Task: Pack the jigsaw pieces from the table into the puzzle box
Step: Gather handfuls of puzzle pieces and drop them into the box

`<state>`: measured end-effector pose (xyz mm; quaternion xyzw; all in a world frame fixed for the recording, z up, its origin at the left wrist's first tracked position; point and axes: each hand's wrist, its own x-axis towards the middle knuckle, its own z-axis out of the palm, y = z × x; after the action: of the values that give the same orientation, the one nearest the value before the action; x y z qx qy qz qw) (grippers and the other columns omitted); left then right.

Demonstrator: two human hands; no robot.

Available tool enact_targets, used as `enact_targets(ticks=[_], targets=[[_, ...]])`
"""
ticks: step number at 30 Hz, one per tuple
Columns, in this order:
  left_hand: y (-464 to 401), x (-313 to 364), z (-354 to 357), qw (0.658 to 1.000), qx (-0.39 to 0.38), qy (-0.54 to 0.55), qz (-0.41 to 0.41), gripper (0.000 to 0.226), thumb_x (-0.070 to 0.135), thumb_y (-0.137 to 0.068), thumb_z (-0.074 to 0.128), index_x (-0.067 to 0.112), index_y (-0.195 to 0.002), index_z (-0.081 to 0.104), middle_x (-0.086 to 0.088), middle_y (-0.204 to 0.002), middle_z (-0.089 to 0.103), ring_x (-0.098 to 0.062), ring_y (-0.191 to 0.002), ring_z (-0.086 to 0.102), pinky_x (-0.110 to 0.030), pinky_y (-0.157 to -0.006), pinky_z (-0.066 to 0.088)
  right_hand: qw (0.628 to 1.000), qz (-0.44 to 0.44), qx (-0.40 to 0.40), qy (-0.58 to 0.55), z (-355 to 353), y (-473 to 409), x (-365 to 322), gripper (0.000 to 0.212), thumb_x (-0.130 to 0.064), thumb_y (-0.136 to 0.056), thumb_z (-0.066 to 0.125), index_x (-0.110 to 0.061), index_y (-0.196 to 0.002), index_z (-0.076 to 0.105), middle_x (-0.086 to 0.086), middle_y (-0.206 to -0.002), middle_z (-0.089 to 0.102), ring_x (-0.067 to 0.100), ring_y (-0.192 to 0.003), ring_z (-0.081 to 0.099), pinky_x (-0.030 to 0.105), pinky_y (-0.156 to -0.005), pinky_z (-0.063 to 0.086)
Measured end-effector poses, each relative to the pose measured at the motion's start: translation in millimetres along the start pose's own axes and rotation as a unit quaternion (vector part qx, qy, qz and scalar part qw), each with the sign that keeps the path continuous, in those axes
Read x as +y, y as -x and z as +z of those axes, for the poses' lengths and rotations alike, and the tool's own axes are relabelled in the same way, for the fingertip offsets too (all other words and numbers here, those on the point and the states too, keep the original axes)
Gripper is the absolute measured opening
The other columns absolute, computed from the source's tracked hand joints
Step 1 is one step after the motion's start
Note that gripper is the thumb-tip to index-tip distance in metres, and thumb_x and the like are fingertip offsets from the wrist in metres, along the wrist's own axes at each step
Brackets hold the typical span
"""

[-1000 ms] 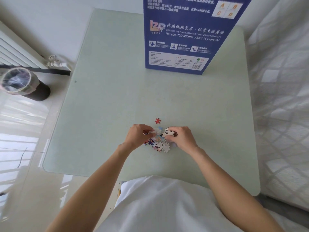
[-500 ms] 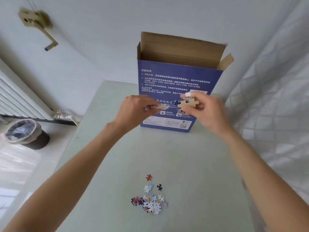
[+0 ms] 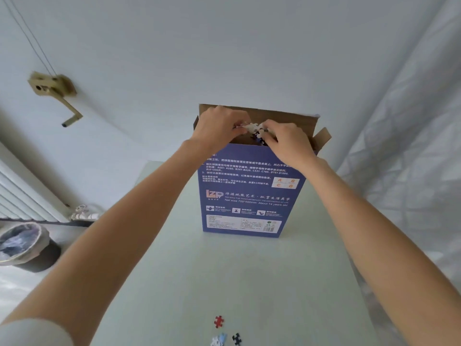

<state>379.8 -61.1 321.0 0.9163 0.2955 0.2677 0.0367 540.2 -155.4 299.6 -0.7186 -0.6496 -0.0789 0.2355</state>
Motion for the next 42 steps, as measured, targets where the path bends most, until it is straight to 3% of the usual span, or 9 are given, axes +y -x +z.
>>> enact_targets(ticks=[11,16,20,23,26,29,31,37,42], targets=[[1,-1,9,0.998,-0.06,-0.005,-0.013,0.014,0.034,-0.085,0.061,0.03,-0.097,0.068,0.009,-0.091,0.071,-0.019,-0.09,0.063,-0.037,-0.079,0.05,0.998,-0.002,0.022,-0.054,1,6,3,0.021,-0.022,-0.093,0.053,-0.016,-0.103,0.07,0.001,-0.102,0.069,0.018,-0.091,0.062,0.023,-0.072,0.043],[34,2,15,0.974,0.178,-0.01,0.138,0.013,0.022,-0.089,0.057,0.02,-0.088,0.07,0.008,-0.071,0.068,-0.014,-0.064,0.064,-0.027,-0.047,0.047,0.98,-0.099,0.171,0.025,-7,39,-19,0.014,-0.01,-0.087,0.056,-0.012,-0.094,0.069,0.001,-0.083,0.069,0.019,-0.072,0.061,0.025,-0.065,0.042],[97,4,29,0.951,0.246,0.004,0.187,0.011,0.018,-0.088,0.061,0.015,-0.086,0.072,0.005,-0.07,0.069,-0.012,-0.059,0.062,-0.024,-0.044,0.047,0.98,-0.123,0.158,0.02,25,110,-34,0.013,-0.011,-0.087,0.059,-0.01,-0.096,0.068,0.001,-0.084,0.069,0.018,-0.076,0.062,0.026,-0.067,0.045],[158,7,48,0.972,0.197,0.048,0.115,0.014,0.02,-0.088,0.059,0.016,-0.091,0.071,0.007,-0.074,0.07,-0.011,-0.063,0.063,-0.024,-0.047,0.049,0.994,-0.083,0.075,-0.019,68,170,-39,0.014,-0.008,-0.081,0.064,-0.011,-0.094,0.069,0.001,-0.08,0.069,0.021,-0.072,0.062,0.028,-0.066,0.048],[228,12,74,0.993,0.049,0.085,-0.059,0.024,0.031,-0.085,0.054,0.024,-0.103,0.067,0.011,-0.086,0.069,-0.009,-0.073,0.063,-0.024,-0.057,0.052,0.994,-0.013,-0.091,-0.062,115,233,-46,0.022,-0.007,-0.082,0.062,-0.011,-0.102,0.068,0.003,-0.092,0.07,0.023,-0.084,0.063,0.029,-0.071,0.051],[289,11,101,0.96,-0.139,0.108,-0.216,0.033,0.037,-0.085,0.058,0.032,-0.118,0.058,0.011,-0.105,0.065,-0.009,-0.093,0.061,-0.029,-0.078,0.052,0.954,0.06,-0.278,-0.095,152,279,-49,0.04,-0.013,-0.089,0.051,-0.012,-0.129,0.052,0.003,-0.128,0.056,0.022,-0.116,0.05,0.03,-0.096,0.041],[325,12,114,0.934,-0.198,0.115,-0.275,0.035,0.033,-0.085,0.061,0.03,-0.12,0.057,0.008,-0.11,0.064,-0.011,-0.096,0.061,-0.028,-0.081,0.049,0.927,0.078,-0.35,-0.107,174,296,-59,0.047,-0.014,-0.09,0.049,-0.01,-0.136,0.043,0.004,-0.139,0.045,0.022,-0.126,0.041,0.029,-0.103,0.033],[409,24,135,0.867,-0.319,0.119,-0.363,0.053,0.031,-0.08,0.069,0.022,-0.129,0.051,-0.003,-0.12,0.057,-0.02,-0.105,0.057,-0.032,-0.089,0.046,0.887,-0.025,-0.458,-0.047,219,335,-95,0.064,-0.034,-0.094,0.046,-0.011,-0.147,0.018,0.004,-0.157,0.0,0.021,-0.144,-0.002,0.044,-0.117,0.007],[449,46,141,0.846,-0.353,0.133,-0.376,0.064,0.037,-0.073,0.076,0.019,-0.128,0.047,-0.007,-0.117,0.05,-0.024,-0.107,0.053,-0.032,-0.09,0.043,0.88,-0.079,-0.443,-0.15,203,378,-89,0.046,-0.027,-0.093,0.051,-0.01,-0.135,0.045,0.006,-0.154,0.021,0.019,-0.143,0.013,0.035,-0.117,0.01]])
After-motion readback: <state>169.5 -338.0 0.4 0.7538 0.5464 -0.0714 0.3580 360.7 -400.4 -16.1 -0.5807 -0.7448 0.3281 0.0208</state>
